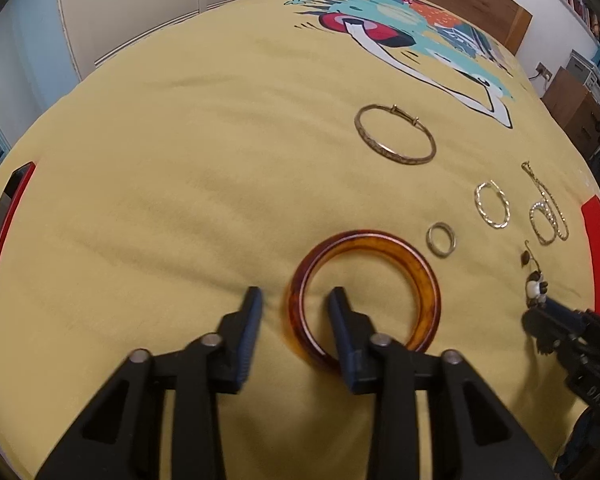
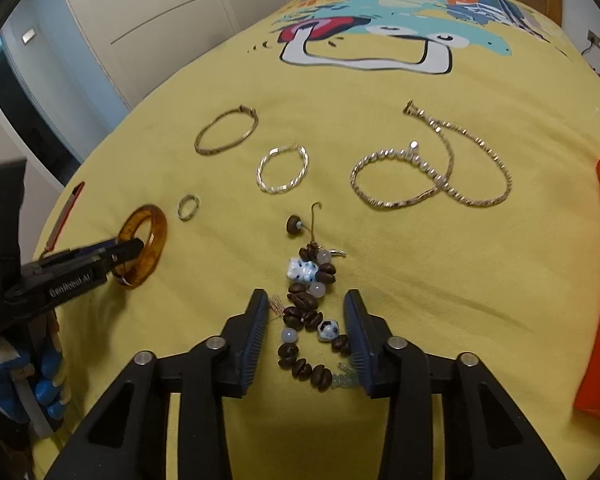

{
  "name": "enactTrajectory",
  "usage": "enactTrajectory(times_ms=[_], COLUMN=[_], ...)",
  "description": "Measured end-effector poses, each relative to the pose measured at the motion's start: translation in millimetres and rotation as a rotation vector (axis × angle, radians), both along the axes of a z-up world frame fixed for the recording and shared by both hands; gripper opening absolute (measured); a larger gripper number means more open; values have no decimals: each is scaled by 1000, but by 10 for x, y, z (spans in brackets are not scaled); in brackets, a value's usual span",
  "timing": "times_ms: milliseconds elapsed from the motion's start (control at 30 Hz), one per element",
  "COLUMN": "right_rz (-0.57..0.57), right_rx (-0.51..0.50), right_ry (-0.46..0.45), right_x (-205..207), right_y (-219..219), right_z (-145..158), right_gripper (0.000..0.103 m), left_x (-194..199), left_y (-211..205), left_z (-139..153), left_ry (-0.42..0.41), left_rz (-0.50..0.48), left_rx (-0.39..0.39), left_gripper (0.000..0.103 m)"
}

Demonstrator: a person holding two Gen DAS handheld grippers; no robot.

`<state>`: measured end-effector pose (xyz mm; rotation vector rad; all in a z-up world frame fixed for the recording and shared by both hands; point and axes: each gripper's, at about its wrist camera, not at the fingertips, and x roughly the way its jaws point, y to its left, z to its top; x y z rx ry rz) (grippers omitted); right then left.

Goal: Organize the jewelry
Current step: 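Grasp the amber bangle with the left tool while the right tool grasps the beaded brown strand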

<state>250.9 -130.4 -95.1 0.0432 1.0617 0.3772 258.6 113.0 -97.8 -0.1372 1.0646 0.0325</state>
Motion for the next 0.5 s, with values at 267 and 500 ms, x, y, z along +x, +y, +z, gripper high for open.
enactTrajectory(times_ms=[267, 500], right_rz=[2, -8], right_rx=[23, 49], right_ry=[-4, -50], right_x=[-99, -399], right_y=[-57, -156], right_z=[71, 371], right_gripper=[13, 13], left_x=[-33, -302], left_y=[-58, -65], left_z=[77, 360], left_ry=[-9, -53], left_rz=[3, 8], left_rx=[1, -17], left_gripper=[9, 9])
